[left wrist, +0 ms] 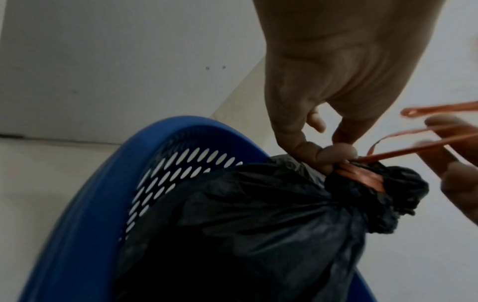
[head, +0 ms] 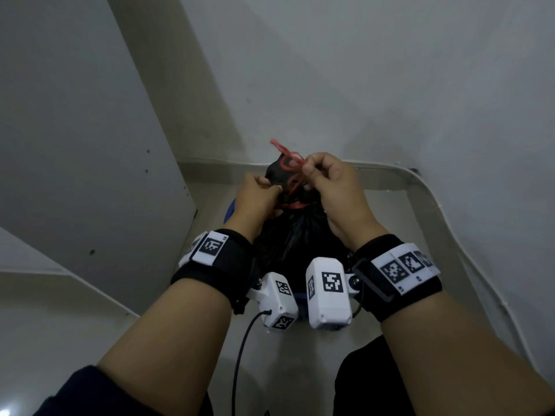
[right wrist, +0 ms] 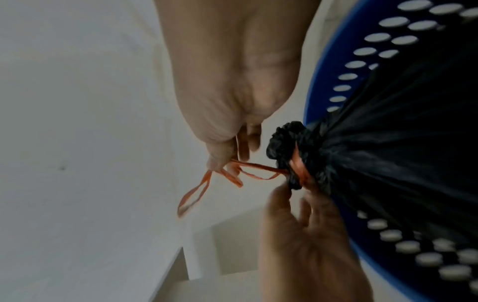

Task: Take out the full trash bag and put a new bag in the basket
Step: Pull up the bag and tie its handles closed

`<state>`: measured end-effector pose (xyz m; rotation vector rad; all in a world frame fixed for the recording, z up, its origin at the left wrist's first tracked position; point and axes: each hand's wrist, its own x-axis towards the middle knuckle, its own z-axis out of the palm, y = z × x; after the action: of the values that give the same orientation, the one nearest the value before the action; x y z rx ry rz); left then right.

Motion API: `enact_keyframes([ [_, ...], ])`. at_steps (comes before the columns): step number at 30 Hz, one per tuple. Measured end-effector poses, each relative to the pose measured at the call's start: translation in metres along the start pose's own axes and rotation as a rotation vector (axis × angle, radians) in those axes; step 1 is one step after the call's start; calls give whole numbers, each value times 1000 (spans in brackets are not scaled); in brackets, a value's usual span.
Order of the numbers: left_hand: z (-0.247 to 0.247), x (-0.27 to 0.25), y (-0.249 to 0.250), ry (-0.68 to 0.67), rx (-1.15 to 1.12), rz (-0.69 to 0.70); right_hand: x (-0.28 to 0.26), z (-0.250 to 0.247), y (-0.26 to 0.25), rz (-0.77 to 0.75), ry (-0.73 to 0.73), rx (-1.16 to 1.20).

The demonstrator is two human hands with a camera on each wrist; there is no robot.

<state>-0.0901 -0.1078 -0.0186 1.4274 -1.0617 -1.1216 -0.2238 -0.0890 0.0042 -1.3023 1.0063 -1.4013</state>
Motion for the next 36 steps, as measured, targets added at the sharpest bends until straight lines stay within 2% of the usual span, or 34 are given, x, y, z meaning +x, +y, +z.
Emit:
enact_keyframes([
  [3,-5,-5,-2,-199,124,191,0,3,-7,30,-44,166],
  [6,0,-18,1,-393,100,166,0,4,-14,52,-42,211],
  [8,1,-21,1,-433,121,168,0,3,-19,57,-15,213],
  [11,-1,-21,-1,-520,268,297,9,-6,-22,35,120,217],
  [15,-2,-15,-15,-486,481,431,15,-16,-29,-43,215,161],
  [18,1,-12,-20,-478,495,423,15,-24,-22,-70,187,-75],
  [20,1,-10,-21,-474,548,424,17,-29,-13,-69,141,-366],
  [23,2,-5,-26,-395,620,514,15,-28,-3,78,-100,-847],
  [26,5,-2,-29,-305,609,556,14,-19,-5,270,-315,-1200],
  [27,5,-2,-29,-283,600,559,12,-17,-10,259,-359,-1281],
  [28,5,-2,-29,-267,587,568,12,-17,-14,197,-354,-1291],
  [30,5,-2,-27,-267,535,593,12,-21,-19,112,-265,-1115],
  [33,8,-1,-26,-290,444,558,8,-25,-15,95,-94,-806],
  [36,7,1,-25,-309,469,543,10,-28,-1,89,21,-662],
])
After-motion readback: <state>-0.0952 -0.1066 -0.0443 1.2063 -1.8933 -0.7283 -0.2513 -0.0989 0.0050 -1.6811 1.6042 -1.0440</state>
